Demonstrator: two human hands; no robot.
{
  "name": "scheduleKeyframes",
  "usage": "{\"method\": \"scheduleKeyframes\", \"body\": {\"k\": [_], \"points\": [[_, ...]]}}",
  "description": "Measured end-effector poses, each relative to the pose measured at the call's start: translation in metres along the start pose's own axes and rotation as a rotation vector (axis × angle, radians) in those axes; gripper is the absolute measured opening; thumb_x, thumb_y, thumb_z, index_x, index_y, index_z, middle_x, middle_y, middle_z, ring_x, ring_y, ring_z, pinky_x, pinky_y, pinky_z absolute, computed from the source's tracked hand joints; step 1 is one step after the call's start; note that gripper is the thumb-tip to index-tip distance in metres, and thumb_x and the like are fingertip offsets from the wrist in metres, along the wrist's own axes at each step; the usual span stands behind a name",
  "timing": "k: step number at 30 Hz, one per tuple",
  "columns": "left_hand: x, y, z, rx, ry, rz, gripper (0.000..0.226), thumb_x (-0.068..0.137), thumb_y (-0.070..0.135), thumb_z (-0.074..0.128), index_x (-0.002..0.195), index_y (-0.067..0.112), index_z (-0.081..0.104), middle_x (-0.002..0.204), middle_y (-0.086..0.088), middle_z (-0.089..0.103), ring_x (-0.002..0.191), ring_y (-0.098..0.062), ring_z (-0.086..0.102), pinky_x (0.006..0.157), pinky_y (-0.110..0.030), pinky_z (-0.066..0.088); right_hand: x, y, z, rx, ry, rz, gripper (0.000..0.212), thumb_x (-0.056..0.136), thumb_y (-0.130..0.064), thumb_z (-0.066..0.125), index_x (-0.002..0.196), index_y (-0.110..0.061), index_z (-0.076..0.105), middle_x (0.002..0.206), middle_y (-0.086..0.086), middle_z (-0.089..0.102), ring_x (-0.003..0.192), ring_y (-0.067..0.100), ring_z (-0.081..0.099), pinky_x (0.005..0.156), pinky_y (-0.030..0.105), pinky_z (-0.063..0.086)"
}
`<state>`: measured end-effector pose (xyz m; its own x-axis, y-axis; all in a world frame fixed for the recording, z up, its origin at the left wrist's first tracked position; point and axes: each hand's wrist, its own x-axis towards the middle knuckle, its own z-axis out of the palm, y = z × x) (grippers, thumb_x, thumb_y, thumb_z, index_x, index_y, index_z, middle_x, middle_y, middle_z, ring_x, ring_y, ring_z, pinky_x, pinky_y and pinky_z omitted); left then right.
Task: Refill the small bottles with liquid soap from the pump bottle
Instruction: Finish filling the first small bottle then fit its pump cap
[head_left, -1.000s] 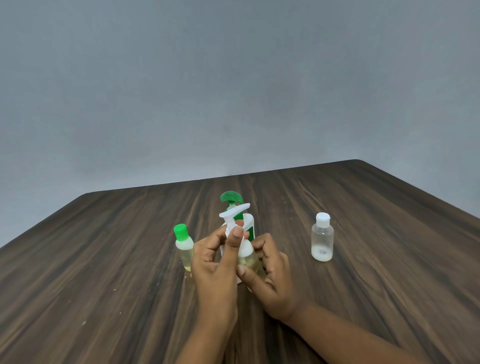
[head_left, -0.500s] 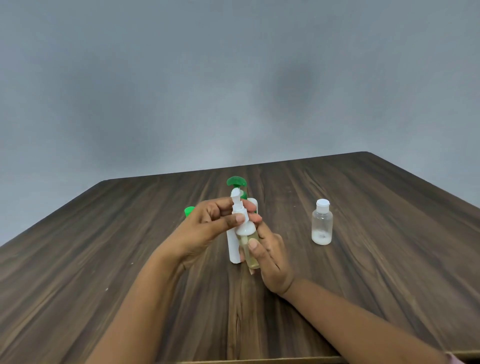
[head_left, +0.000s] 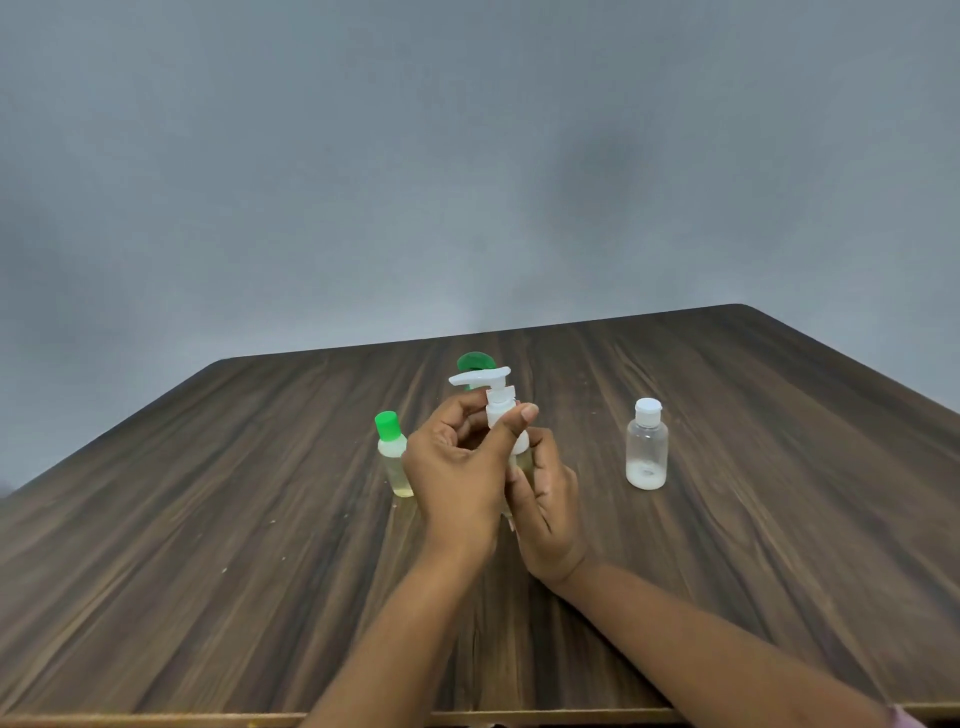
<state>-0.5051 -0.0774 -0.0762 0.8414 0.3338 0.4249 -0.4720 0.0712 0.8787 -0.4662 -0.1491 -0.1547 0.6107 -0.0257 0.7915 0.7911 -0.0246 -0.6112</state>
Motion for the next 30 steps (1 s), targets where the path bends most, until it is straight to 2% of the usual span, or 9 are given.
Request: {"method": "scheduleKeyframes", "body": {"k": [3, 6, 9, 12, 14, 17, 21, 27, 30], "points": [[0.002, 0.002, 0.002, -0.082, 0.026, -0.092, 0.03, 0.063, 0.01, 0.082, 0.088, 0.004, 0.069, 0.085, -0.016, 0.071, 0.083, -0.037, 0.068, 0.079, -0.051, 0.056, 0.001, 0.001, 0.0, 0.015, -0.02, 0.037, 0.027, 0.096, -0.05, 0.043, 0.109, -0.027, 0.048, 0.07, -0.029, 0.06, 0.063, -0.006, 0.06, 0.06, 0.01, 0.041], [0.007, 0.008, -0.002, -0.051, -0.051, -0.111, 0.044, 0.06, 0.009, 0.083, 0.098, -0.001, 0.064, 0.086, -0.013, 0.068, 0.08, -0.028, 0.066, 0.074, -0.035, 0.058, 0.002, 0.002, 0.001, 0.041, -0.045, 0.071, 0.037, 0.094, -0.058, 0.041, 0.108, -0.024, 0.049, 0.067, -0.029, 0.058, 0.059, -0.006, 0.057, 0.057, 0.013, 0.04], [0.015, 0.013, -0.018, -0.075, -0.307, -0.197, 0.049, 0.067, 0.011, 0.079, 0.111, 0.003, 0.06, 0.101, -0.01, 0.07, 0.094, -0.021, 0.067, 0.078, -0.025, 0.056, 0.003, 0.001, 0.002, 0.083, -0.056, 0.068, 0.029, 0.094, -0.058, 0.041, 0.104, -0.032, 0.049, 0.066, -0.026, 0.056, 0.055, -0.005, 0.053, 0.053, 0.015, 0.039], [0.023, 0.014, -0.038, -0.126, -0.591, -0.263, 0.044, 0.08, 0.016, 0.06, 0.123, 0.007, 0.054, 0.12, -0.011, 0.065, 0.112, -0.022, 0.06, 0.094, -0.032, 0.049, 0.004, -0.001, 0.004, 0.118, -0.051, 0.079, 0.029, 0.093, -0.06, 0.042, 0.1, -0.034, 0.05, 0.063, -0.022, 0.053, 0.049, -0.003, 0.049, 0.049, 0.016, 0.037], [0.027, 0.012, -0.044, -0.103, -0.644, -0.229, 0.042, 0.084, 0.013, 0.056, 0.125, 0.005, 0.053, 0.121, -0.013, 0.064, 0.116, -0.023, 0.058, 0.098, -0.033, 0.047, 0.004, 0.0, 0.004, 0.121, -0.064, 0.082, 0.028, 0.094, -0.059, 0.042, 0.101, -0.033, 0.05, 0.062, -0.025, 0.052, 0.049, -0.004, 0.049, 0.05, 0.015, 0.037], [0.028, 0.012, -0.041, -0.069, -0.529, -0.162, 0.037, 0.077, 0.005, 0.068, 0.113, 0.004, 0.061, 0.109, -0.011, 0.069, 0.108, -0.021, 0.063, 0.09, -0.029, 0.052, 0.003, 0.001, 0.004, 0.131, -0.08, 0.085, 0.024, 0.095, -0.057, 0.042, 0.102, -0.035, 0.05, 0.063, -0.029, 0.053, 0.052, -0.005, 0.051, 0.052, 0.015, 0.039], [0.03, 0.011, -0.032, -0.033, -0.348, -0.072, 0.039, 0.054, 0.009, 0.078, 0.091, 0.01, 0.065, 0.09, -0.006, 0.071, 0.082, -0.015, 0.066, 0.073, -0.025, 0.054, 0.003, -0.002, 0.003, 0.148, -0.098, 0.112, 0.022, 0.093, -0.058, 0.043, 0.103, -0.04, 0.05, 0.068, -0.028, 0.056, 0.055, -0.006, 0.054, 0.055, 0.009, 0.039], [0.026, 0.01, -0.025, 0.016, -0.263, -0.074, 0.05, 0.047, 0.017, 0.08, 0.092, 0.005, 0.06, 0.08, 0.001, 0.069, 0.079, -0.017, 0.065, 0.07, -0.028, 0.054, 0.004, -0.002, 0.003, 0.158, -0.106, 0.128, 0.038, 0.093, -0.058, 0.043, 0.107, -0.024, 0.049, 0.073, -0.028, 0.059, 0.058, -0.008, 0.056, 0.056, 0.006, 0.04], [0.022, 0.006, -0.022, 0.014, -0.252, -0.062, 0.04, 0.051, 0.01, 0.08, 0.082, 0.009, 0.056, 0.073, 0.004, 0.066, 0.075, -0.015, 0.062, 0.068, -0.026, 0.054, 0.003, 0.001, 0.002, 0.151, -0.102, 0.111, 0.039, 0.094, -0.056, 0.043, 0.112, -0.023, 0.051, 0.078, -0.022, 0.061, 0.066, -0.002, 0.059, 0.06, 0.013, 0.044]]}}
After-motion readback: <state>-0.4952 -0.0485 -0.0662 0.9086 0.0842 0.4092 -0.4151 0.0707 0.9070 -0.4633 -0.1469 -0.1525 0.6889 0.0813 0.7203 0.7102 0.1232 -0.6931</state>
